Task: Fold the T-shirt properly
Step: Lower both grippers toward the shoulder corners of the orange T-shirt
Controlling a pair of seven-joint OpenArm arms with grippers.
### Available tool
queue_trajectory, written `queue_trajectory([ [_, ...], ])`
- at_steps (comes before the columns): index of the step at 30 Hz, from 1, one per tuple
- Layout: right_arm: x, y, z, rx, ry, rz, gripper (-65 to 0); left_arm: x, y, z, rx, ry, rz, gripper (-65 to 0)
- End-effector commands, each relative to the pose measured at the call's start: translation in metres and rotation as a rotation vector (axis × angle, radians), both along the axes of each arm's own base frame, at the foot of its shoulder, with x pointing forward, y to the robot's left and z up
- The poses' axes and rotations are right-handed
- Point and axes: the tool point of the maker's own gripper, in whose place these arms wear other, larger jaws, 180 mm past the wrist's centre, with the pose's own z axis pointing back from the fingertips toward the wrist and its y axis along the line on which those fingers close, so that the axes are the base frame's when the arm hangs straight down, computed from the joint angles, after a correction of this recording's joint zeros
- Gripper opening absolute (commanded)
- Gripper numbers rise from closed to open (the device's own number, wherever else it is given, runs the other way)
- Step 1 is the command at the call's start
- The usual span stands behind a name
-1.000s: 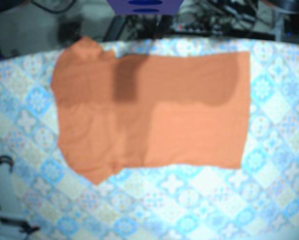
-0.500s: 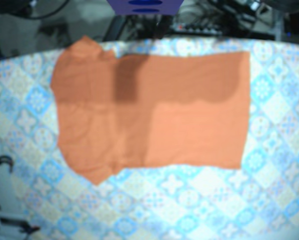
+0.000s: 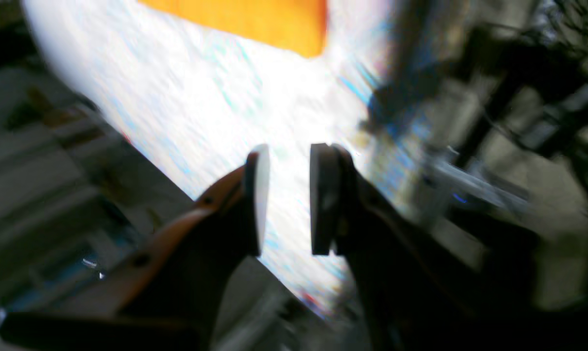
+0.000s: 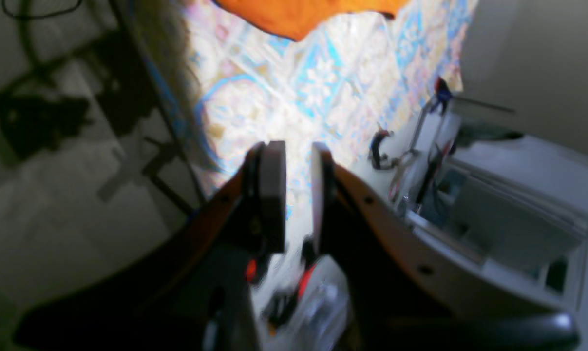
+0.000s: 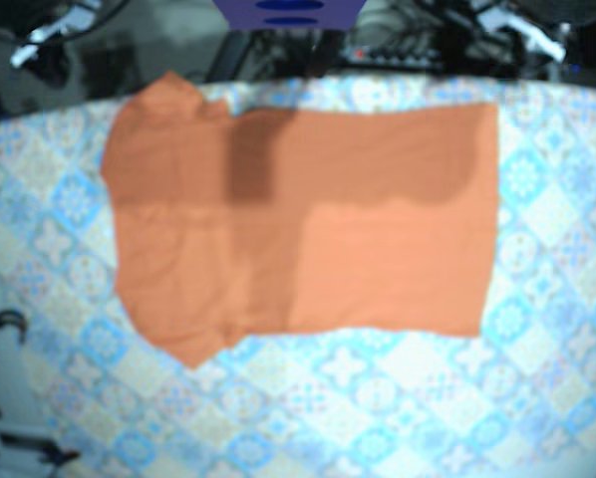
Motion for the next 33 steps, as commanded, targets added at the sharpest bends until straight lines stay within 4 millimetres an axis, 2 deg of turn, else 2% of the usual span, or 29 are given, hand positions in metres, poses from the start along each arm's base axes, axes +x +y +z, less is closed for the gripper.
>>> queue_trajectory([
  [1,0.008,0.013,0.004,0.014,-0.029,0.051,-55.9,0.008,0.001,0.007,0.010,-0.024,-0.008,-50.2],
  [6,0.009,0.065,-0.019,0.061,-0.015,0.152,-55.8,0.022,0.000,0.009,0.013,-0.047,-0.015,-50.0],
  [8,0.013,0.083,-0.024,0.066,-0.023,0.181,-53.8,0.024,0.000,0.009,0.015,-0.054,-0.015,-46.7],
  [11,0.027,0.101,-0.026,0.081,-0.059,0.211,-48.8,0.032,0.000,0.010,0.013,-0.072,-0.013,-41.3],
  [14,0.044,0.108,-0.023,0.089,-0.102,0.226,-45.9,0.035,0.000,0.010,0.008,-0.076,-0.009,-39.5],
  [18,0.067,0.101,-0.024,0.072,-0.145,0.218,-45.8,0.037,0.000,0.011,0.007,-0.080,-0.008,-39.1],
  [20,0.078,0.086,-0.028,0.044,-0.152,0.209,-45.8,0.037,0.004,0.011,0.024,-0.080,0.010,-39.0],
  [22,0.080,0.071,-0.037,0.019,-0.134,0.192,-45.8,0.036,0.009,0.011,0.043,-0.080,0.029,-39.0],
  [28,0.077,0.045,-0.055,-0.009,-0.089,0.143,-45.9,0.037,0.012,0.012,0.050,-0.080,0.035,-39.0],
  [31,0.080,0.037,-0.051,0.025,-0.125,0.097,-45.9,0.036,0.011,0.012,0.050,-0.080,0.036,-39.0],
  [33,0.085,0.023,-0.041,0.013,-0.158,0.090,-45.9,0.036,0.011,0.011,0.049,-0.080,0.038,-38.9],
])
